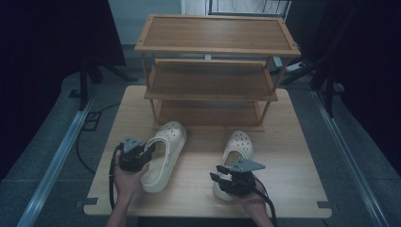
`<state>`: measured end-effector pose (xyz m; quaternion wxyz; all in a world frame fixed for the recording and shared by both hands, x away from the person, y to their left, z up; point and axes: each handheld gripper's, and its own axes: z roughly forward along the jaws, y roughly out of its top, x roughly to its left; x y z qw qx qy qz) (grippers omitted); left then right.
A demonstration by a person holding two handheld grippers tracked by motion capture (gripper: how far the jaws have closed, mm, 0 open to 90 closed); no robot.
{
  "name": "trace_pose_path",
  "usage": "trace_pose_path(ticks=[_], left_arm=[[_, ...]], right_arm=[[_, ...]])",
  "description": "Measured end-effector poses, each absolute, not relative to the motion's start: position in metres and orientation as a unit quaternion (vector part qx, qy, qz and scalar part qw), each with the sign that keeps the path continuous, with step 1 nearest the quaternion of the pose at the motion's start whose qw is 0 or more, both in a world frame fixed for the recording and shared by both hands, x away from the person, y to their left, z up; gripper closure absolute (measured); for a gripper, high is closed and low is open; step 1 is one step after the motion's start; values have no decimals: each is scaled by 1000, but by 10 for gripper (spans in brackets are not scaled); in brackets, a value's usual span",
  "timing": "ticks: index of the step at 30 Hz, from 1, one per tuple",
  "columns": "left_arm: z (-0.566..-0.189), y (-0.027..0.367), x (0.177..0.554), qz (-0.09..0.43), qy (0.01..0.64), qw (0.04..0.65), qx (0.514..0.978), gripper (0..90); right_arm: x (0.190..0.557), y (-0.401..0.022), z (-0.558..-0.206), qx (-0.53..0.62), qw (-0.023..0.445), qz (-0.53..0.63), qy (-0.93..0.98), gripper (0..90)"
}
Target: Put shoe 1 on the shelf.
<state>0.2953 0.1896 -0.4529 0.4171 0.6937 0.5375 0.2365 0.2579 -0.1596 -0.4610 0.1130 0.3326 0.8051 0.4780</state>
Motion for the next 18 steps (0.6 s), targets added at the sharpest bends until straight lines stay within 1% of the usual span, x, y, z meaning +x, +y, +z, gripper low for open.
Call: trace_pose_path(ticks=[3,8,11,18], left_arm=[[-451,186,300,237,539,412,696,745],[-446,168,313,235,528,394,715,743],[-445,155,322,234,521,387,724,744],[-443,140,338,239,516,378,731,743]], right_arm=[[259,-162,-461,335,109,479,804,602],[260,-169,-458,336,103,492,796,607],[259,-173,-455,340,105,497,792,607],[256,-175,-452,338,111,499,790,604]])
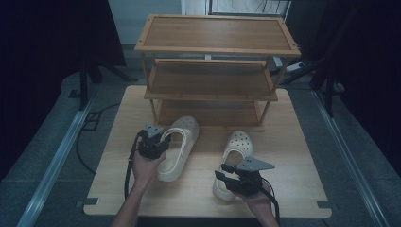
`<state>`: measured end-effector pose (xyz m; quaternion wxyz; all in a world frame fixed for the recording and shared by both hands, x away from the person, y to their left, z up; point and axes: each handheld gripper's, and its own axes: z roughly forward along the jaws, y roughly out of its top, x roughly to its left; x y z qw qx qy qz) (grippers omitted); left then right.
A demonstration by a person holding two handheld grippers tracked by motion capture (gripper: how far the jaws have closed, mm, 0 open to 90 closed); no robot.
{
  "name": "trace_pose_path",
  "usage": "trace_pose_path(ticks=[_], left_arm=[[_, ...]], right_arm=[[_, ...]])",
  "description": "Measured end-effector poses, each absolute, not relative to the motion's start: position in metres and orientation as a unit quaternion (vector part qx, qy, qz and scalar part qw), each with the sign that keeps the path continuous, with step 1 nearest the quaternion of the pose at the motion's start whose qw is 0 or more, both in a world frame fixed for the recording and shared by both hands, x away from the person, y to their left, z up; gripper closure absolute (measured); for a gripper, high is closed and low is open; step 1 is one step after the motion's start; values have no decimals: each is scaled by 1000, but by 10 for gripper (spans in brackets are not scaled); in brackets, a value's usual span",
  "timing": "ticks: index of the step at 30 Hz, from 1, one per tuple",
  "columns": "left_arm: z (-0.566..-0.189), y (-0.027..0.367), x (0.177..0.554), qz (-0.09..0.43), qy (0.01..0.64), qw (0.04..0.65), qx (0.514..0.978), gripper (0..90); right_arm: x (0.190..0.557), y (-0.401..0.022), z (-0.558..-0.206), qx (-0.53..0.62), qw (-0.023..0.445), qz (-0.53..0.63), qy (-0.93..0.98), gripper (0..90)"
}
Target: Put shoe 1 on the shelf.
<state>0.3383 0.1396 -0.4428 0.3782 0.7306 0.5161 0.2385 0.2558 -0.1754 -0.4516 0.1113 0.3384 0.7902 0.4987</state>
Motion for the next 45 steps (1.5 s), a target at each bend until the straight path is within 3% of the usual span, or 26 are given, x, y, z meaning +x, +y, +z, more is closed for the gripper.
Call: trace_pose_path(ticks=[14,45], left_arm=[[-444,102,381,258,507,376,732,742],[-475,65,449,277,545,385,691,732]], right_arm=[[258,-176,-454,343,107,496,791,596],[259,-177,-455,349,111,486,793,595]])
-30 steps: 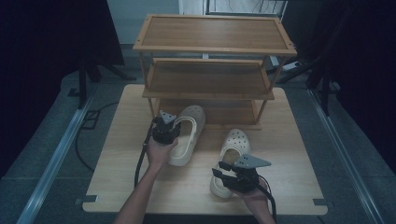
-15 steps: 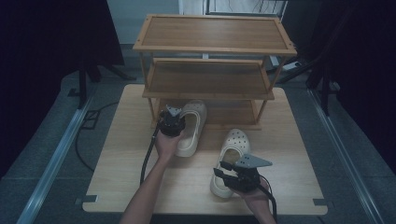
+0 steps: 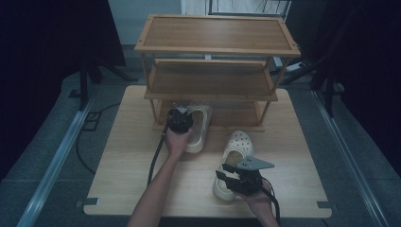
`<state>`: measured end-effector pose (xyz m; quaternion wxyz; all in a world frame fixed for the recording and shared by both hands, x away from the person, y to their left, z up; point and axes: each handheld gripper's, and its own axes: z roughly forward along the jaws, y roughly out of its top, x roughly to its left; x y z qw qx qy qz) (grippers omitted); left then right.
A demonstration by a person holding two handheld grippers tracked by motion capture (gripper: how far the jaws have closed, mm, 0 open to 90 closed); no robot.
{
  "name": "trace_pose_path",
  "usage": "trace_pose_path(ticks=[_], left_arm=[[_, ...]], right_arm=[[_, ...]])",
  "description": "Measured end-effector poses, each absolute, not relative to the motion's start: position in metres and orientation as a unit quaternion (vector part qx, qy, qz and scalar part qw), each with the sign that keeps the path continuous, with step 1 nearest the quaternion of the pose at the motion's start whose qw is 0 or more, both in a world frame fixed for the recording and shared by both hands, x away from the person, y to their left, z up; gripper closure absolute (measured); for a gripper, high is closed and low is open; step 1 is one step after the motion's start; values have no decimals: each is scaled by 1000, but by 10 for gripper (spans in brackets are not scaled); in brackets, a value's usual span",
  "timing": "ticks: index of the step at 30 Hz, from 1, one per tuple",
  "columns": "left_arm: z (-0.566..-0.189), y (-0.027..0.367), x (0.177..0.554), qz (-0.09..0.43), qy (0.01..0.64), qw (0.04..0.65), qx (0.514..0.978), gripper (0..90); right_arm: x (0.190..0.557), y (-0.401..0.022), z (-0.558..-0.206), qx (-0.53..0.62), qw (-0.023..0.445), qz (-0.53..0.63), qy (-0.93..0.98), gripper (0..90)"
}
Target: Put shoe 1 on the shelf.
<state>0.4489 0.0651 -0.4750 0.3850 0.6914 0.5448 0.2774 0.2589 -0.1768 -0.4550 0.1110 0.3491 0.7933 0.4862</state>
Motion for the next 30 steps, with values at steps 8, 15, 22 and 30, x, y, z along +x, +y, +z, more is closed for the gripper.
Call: trace_pose_path(ticks=[8,15,22,30], left_arm=[[-481,59,452,260,547,394,692,632],[-474,68,439,250,518,398,715,283],[-459,82,416,243,496,412,724,228],[-455,100,363,222,487,425,730,580]], right_arm=[[259,-175,-457,349,113,480,797,594],[258,-172,-458,346,110,476,801,592],[257,-171,-458,345,112,474,802,591],[258,-175,-457,348,116,477,799,590]])
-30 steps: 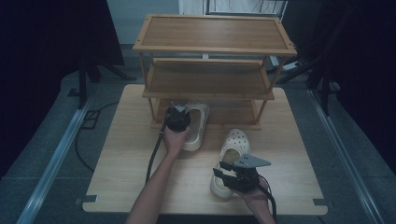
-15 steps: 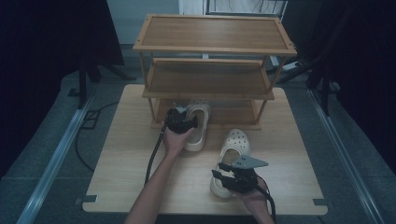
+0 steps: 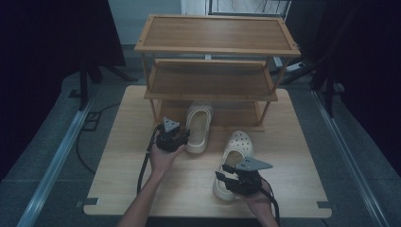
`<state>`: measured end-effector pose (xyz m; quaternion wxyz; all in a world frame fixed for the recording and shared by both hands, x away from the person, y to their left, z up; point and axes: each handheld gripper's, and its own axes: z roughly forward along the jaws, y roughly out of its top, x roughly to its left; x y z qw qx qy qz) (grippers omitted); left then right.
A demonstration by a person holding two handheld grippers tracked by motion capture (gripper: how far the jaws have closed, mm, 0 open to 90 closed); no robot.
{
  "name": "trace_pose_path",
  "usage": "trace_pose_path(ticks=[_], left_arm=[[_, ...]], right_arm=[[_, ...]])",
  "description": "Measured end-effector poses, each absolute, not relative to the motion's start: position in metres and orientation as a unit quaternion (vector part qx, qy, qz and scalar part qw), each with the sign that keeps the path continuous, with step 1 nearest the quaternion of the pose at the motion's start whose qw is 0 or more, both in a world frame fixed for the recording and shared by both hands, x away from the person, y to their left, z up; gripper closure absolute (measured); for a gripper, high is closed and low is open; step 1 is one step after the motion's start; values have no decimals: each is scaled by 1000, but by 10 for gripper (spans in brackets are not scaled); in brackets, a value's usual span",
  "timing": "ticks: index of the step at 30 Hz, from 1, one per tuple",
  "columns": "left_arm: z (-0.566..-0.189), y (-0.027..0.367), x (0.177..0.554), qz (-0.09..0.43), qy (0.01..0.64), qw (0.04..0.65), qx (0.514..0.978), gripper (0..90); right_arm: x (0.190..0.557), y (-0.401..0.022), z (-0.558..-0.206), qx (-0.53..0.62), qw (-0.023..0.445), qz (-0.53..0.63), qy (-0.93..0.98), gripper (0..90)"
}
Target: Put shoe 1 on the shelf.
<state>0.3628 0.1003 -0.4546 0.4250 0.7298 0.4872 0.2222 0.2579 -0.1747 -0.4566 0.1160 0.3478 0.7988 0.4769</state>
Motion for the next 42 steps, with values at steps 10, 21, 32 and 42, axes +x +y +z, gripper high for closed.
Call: trace_pose_path(ticks=[10,21,32,42], left_arm=[[-460,114,313,201,448,423,761,809],[-478,113,301,167,445,407,780,857],[-493,91,309,156,429,385,802,848],[-498,72,333,148,424,384,807,854]], right_arm=[[259,-176,-458,350,118,472,800,588],[259,-180,-455,351,123,476,796,588],[261,-180,-458,354,119,473,798,588],[261,-181,-457,355,122,475,796,588]])
